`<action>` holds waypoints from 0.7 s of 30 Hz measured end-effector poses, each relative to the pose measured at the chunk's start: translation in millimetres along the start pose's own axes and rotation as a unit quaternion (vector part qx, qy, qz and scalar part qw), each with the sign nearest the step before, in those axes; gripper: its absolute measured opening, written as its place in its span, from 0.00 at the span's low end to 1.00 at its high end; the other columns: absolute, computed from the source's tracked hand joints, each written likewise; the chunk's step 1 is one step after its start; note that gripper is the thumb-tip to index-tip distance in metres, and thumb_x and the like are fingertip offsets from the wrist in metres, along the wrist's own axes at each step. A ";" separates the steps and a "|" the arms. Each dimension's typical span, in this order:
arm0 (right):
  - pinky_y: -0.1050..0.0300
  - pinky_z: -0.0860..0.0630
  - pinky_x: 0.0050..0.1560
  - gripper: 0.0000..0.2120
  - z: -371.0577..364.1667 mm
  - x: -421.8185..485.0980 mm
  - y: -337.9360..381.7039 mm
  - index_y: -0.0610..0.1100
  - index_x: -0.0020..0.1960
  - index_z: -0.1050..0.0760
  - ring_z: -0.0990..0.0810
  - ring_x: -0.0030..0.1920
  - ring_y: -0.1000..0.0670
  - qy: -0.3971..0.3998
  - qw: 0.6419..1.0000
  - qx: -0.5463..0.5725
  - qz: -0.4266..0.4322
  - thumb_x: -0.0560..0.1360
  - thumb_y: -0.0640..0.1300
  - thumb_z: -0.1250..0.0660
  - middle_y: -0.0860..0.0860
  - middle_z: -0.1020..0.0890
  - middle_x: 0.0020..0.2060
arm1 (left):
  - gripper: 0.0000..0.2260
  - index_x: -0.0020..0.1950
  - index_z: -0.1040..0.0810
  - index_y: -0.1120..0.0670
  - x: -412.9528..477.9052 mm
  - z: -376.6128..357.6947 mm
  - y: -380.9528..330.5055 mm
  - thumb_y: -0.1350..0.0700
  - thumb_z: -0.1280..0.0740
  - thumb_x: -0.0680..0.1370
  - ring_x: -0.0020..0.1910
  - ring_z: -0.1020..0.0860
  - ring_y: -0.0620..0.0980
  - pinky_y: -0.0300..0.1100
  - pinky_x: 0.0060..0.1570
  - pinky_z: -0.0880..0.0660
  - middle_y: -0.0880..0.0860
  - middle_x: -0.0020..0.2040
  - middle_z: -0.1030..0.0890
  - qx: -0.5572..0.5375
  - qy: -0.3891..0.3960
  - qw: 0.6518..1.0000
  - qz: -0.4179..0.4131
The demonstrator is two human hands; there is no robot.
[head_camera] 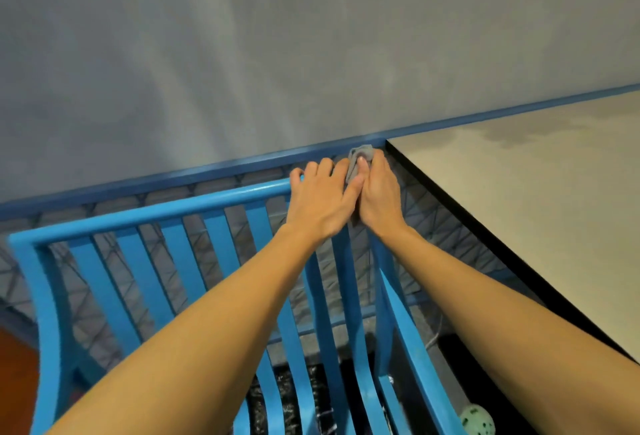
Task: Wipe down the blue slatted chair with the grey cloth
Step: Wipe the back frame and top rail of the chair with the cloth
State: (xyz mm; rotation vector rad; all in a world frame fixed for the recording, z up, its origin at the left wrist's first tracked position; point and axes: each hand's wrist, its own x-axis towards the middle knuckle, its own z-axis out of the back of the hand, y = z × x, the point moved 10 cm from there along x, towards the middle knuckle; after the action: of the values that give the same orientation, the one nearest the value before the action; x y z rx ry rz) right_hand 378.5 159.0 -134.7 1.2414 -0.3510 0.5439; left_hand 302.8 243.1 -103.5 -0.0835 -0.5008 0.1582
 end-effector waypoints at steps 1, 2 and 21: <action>0.52 0.29 0.47 0.14 1.5 -1.7 -0.3 0.44 0.56 0.29 0.22 0.49 0.49 -0.011 1.000 0.004 -0.002 0.84 0.50 0.49 0.47 0.21 0.49 | 0.22 0.69 0.31 0.48 0.0 -2.3 2.0 0.41 0.53 0.82 0.58 0.30 0.53 0.54 0.61 0.40 0.51 0.58 0.25 -0.002 0.004 1.000 0.001; 0.52 0.28 0.47 0.15 2.1 -2.6 -1.9 0.43 0.54 0.28 0.22 0.47 0.48 -0.019 1.000 0.014 -0.011 0.84 0.50 0.50 0.47 0.20 0.47 | 0.23 0.70 0.32 0.48 -0.2 -4.5 3.5 0.41 0.54 0.82 0.59 0.30 0.53 0.54 0.62 0.40 0.51 0.59 0.25 -0.006 0.009 1.000 0.003; 0.42 0.25 0.45 0.25 2.2 -22.8 -20.3 0.43 0.46 0.25 0.21 0.42 0.45 -0.030 0.998 0.013 -0.052 0.83 0.58 0.53 0.46 0.19 0.39 | 0.25 0.66 0.28 0.50 -3.0 -3.6 2.3 0.39 0.55 0.82 0.57 0.29 0.52 0.54 0.62 0.40 0.51 0.56 0.25 -0.029 -0.009 1.000 -0.001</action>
State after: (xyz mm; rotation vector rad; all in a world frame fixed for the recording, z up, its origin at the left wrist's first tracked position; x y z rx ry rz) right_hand 371.3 147.9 -162.3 1.2960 -0.3286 0.4245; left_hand 301.6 244.7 -108.3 -0.1381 -0.5232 0.1435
